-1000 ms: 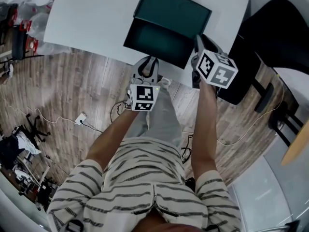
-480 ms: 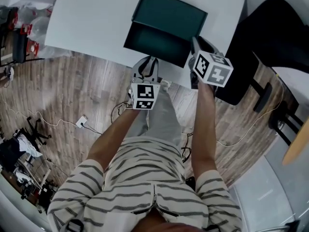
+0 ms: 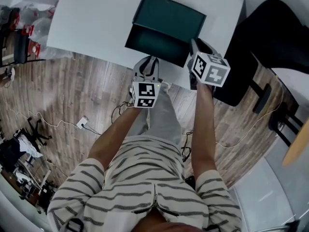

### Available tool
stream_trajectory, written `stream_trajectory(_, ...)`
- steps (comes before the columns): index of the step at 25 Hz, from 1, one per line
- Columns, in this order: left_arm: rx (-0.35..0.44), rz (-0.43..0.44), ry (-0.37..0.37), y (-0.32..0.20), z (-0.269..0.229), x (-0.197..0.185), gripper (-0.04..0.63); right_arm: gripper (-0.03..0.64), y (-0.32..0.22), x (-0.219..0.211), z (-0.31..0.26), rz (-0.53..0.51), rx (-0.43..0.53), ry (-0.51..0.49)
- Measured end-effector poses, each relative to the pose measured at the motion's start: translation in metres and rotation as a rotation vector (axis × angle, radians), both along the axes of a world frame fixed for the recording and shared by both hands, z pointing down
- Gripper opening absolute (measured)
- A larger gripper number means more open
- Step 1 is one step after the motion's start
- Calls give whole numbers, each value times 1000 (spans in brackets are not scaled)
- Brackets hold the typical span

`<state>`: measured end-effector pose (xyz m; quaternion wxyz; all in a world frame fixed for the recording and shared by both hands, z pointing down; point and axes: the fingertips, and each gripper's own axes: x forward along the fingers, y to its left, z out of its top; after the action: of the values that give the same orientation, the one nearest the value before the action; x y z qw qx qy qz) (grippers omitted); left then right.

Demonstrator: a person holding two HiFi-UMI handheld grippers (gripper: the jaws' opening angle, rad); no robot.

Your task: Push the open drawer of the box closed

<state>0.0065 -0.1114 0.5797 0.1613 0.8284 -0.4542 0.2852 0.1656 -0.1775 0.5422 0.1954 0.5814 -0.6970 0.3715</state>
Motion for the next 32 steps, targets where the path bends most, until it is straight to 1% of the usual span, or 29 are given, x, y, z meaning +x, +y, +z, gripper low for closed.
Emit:
stream_trajectory(4,-16,-2,-2,-4,0,1,69,84,-2,0,-4,-4,-1,-3)
stream_trajectory(7,-12,-2,1,-8,-1,3,69,84,-2,-1,-1,-4,-6,-6)
stream_trajectory(18,-44,-31,44,-17,1,7,69,84,-2,0,0,-10,-17,3)
stream_trajectory(23,-49,-29,43,-24,2,9,69,86,0,-2,6,-14,-33,-6)
stream_trajectory(32,-55,-24,37,-35,1,11,69,87,-4,-4,0,-30,-33,10)
